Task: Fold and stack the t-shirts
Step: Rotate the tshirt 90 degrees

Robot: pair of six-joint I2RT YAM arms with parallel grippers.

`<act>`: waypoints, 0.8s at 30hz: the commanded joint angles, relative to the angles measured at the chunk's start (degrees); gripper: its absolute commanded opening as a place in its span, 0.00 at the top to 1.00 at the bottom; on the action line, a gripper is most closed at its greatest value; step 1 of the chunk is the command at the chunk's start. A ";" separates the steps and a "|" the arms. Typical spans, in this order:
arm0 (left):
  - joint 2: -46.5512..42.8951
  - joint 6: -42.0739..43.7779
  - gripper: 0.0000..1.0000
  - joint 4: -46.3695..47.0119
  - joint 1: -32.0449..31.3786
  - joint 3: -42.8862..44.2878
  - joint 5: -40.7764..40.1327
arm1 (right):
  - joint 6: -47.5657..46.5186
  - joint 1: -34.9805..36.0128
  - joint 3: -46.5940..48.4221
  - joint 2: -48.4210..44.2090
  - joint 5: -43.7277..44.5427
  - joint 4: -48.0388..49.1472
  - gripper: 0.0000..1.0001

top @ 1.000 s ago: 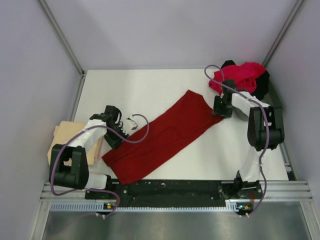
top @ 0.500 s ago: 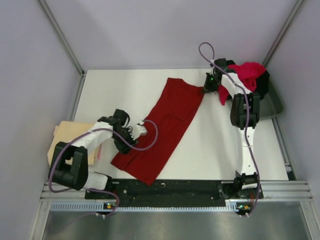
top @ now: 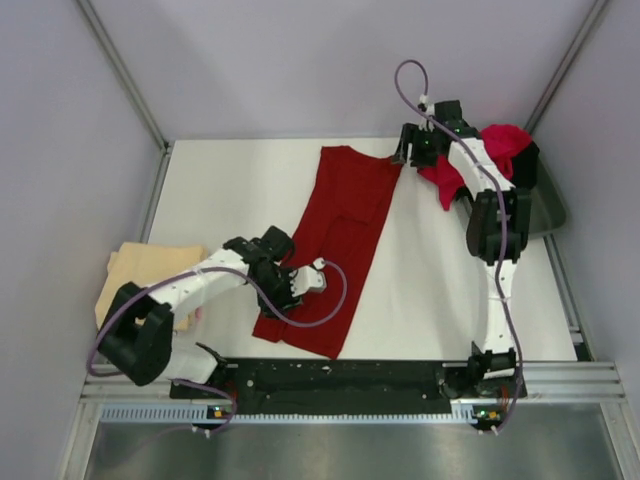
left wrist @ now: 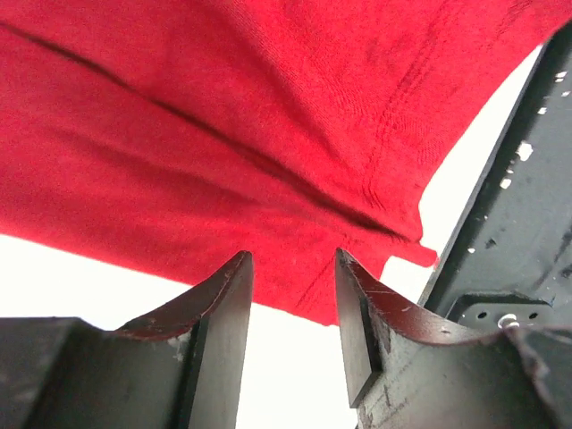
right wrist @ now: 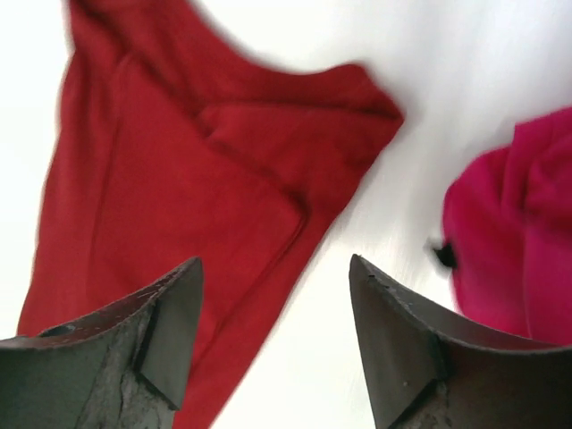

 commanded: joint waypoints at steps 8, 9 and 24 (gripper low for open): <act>-19.93 15.02 0.52 -4.71 11.55 -3.78 -4.95 | -28.30 17.25 -63.67 -62.07 -18.99 27.39 0.33; -20.73 16.87 0.52 -4.53 12.69 -5.28 -3.37 | -31.55 19.62 -70.70 -66.90 -22.06 31.08 0.33; -23.72 30.24 0.45 -3.03 12.27 -15.75 7.37 | -55.04 64.11 -90.99 -61.96 4.09 32.78 0.25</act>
